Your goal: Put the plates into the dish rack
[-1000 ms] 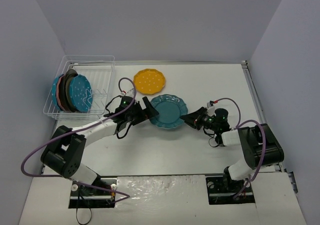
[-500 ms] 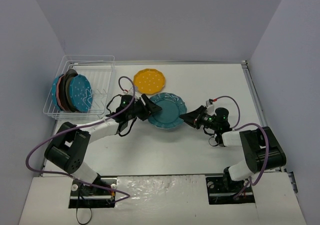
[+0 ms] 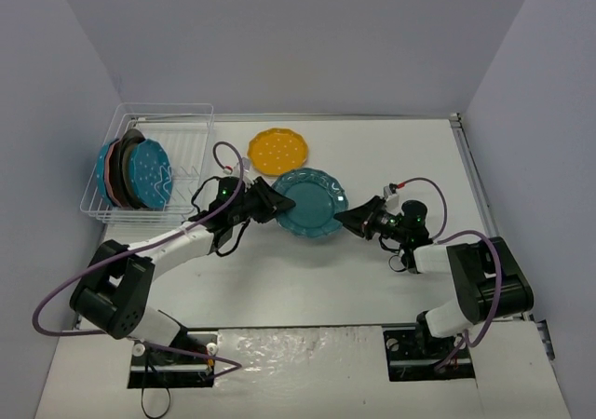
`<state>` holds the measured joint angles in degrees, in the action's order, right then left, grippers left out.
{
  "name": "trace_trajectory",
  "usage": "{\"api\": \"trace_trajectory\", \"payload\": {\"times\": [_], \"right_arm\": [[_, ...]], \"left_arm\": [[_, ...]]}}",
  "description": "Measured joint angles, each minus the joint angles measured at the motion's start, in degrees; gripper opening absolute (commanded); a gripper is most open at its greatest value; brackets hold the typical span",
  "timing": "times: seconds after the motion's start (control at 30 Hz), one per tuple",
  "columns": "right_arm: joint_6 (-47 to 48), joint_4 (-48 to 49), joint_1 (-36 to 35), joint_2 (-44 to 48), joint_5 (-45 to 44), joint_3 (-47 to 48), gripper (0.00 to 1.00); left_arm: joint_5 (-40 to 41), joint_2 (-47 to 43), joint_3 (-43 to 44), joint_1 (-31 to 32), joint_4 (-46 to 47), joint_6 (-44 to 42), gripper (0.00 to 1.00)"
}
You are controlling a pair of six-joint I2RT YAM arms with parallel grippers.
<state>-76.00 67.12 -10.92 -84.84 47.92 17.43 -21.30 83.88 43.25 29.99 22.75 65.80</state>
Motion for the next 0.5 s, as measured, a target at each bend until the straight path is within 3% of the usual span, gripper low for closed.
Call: {"api": "trace_trajectory", "payload": {"times": [0.13,0.17,0.33,0.5], "right_arm": [[1.52,0.98,0.0,0.0,1.01,0.05,0.78],[2.12,1.24,0.0,0.01,1.34,0.07,0.82],[7.33,-0.79,-0.04,2.51,2.39,1.02,0.95],[19.7,-17.24,0.15,11.74,0.12,7.91,1.0]], "left_arm": [[-0.52,-1.14,0.68,0.01,-2.74,-1.97,0.0],[-0.65,-1.36,1.13,0.01,-4.01,-2.7,0.0],[-0.44,-3.16,6.26,0.1,-12.71,-8.8,0.0],[1.7,-7.29,11.39,0.12,-20.7,-16.83,0.0]]}}
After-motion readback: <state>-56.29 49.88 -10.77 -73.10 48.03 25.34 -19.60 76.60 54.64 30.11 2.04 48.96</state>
